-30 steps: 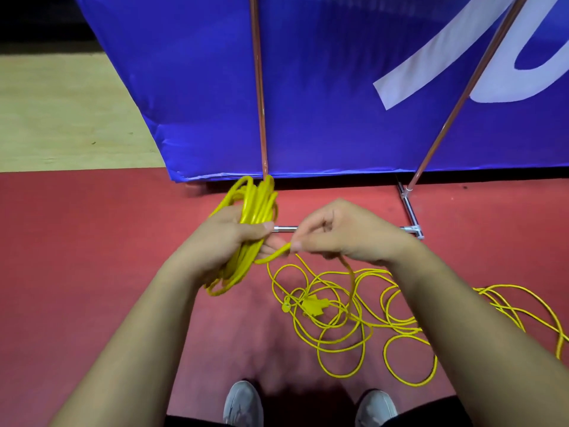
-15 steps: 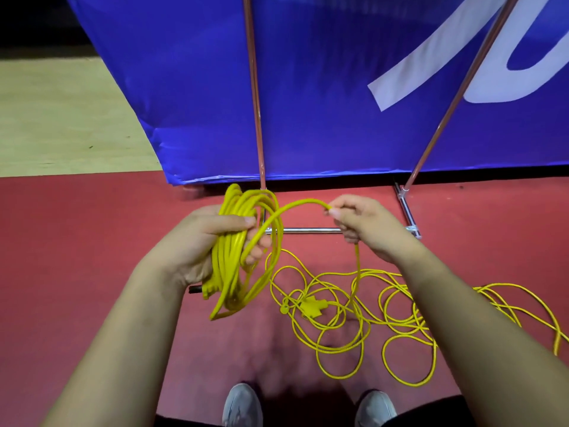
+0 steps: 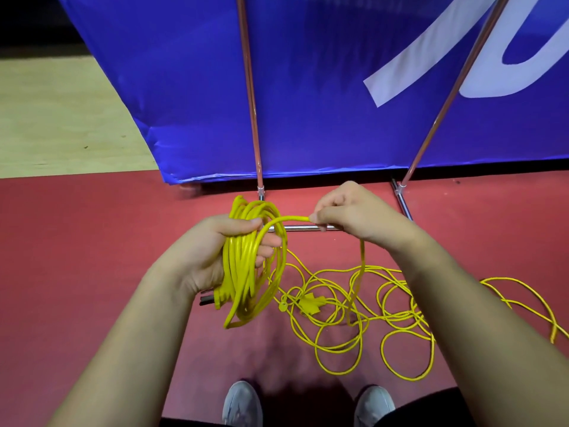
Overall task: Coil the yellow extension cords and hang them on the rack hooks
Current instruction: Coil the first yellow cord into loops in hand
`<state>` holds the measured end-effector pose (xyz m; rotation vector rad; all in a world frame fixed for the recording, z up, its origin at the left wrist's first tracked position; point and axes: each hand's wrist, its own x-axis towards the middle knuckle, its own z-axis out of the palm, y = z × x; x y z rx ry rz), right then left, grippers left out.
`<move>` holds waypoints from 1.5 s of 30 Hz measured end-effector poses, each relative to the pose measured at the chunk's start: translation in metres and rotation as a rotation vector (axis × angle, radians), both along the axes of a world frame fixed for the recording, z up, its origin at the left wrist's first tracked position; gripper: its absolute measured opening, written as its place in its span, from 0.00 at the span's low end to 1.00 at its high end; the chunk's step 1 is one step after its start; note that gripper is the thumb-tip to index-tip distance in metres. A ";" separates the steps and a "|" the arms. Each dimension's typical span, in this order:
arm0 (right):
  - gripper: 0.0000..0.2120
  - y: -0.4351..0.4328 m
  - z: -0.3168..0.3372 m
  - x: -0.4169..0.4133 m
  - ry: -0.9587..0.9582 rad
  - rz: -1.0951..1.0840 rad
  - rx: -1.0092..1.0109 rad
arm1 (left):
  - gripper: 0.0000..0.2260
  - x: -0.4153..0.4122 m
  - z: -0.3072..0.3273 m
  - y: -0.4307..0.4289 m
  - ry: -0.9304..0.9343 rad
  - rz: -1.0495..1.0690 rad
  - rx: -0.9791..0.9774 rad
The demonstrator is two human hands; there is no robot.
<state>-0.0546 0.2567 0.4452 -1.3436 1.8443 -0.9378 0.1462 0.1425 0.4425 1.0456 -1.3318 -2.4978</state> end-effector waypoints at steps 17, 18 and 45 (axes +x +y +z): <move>0.03 0.003 -0.049 -0.018 -0.417 -0.088 -0.019 | 0.20 0.003 -0.007 -0.013 0.341 -0.027 0.186; 0.04 0.003 -0.051 -0.020 -0.440 -0.131 -0.026 | 0.20 0.003 -0.008 -0.014 0.316 -0.028 0.171; 0.08 -0.006 -0.043 0.011 -0.183 -0.005 -0.091 | 0.15 0.001 -0.013 -0.005 0.297 -0.175 0.093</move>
